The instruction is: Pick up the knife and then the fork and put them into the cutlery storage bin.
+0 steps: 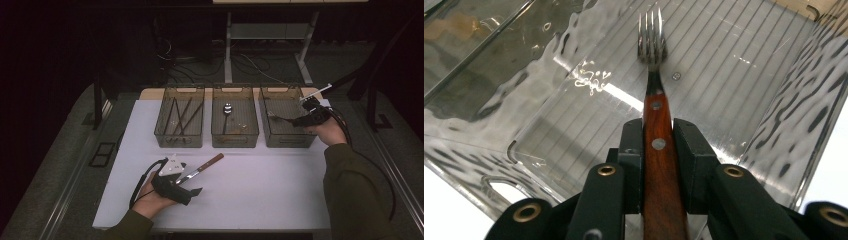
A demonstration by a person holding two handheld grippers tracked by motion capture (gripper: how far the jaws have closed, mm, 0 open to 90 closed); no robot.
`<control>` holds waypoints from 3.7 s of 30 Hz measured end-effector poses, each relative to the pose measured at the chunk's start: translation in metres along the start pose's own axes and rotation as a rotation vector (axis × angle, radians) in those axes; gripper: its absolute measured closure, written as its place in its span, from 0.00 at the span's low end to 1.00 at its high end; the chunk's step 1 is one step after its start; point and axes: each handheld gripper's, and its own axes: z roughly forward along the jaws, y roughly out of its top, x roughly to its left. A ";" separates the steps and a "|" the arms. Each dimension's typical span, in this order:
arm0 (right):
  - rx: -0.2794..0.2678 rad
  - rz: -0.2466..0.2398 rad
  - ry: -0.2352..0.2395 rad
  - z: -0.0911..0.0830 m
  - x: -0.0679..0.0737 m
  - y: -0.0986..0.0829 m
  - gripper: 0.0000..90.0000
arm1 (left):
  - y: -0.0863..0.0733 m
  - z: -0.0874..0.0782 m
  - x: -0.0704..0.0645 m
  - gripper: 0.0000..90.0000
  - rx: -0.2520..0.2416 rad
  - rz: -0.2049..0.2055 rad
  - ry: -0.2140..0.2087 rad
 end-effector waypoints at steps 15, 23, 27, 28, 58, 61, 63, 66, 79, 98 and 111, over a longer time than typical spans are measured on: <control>-0.223 -0.030 0.063 -0.044 0.015 -0.014 0.35 | 0.001 -0.001 0.001 0.01 0.015 0.004 -0.003; -0.318 -0.065 0.167 -0.061 0.050 -0.052 0.25 | 0.009 -0.001 0.008 0.08 0.044 0.000 0.016; -0.324 -0.094 0.208 -0.059 0.069 -0.072 0.20 | 0.015 0.000 0.014 0.16 0.036 -0.014 0.016; -0.324 -0.113 0.200 -0.057 0.074 -0.076 0.18 | 0.016 0.001 0.016 0.17 0.040 -0.014 0.022; -0.370 -0.128 0.185 -0.031 0.125 -0.164 0.15 | 0.037 0.056 0.032 0.68 0.201 -0.031 -0.006; -0.369 -0.124 0.186 -0.031 0.124 -0.164 0.15 | 0.035 0.056 0.032 0.72 0.207 -0.024 0.016; -0.369 -0.123 0.188 -0.031 0.124 -0.164 0.15 | 0.035 0.055 0.032 0.74 0.209 -0.033 0.021; -0.372 -0.125 0.188 -0.032 0.124 -0.164 0.15 | 0.032 0.052 0.032 0.73 0.204 -0.040 0.018; -0.377 -0.117 0.196 -0.032 0.122 -0.164 0.15 | 0.026 0.049 0.030 0.86 0.189 -0.006 0.014; -0.311 -0.259 0.346 -0.040 0.131 -0.147 0.14 | 0.054 0.035 0.002 0.86 0.178 0.110 -0.211; -0.213 -0.473 0.492 -0.035 0.171 -0.110 0.19 | 0.084 0.041 -0.045 0.86 0.176 0.337 -0.375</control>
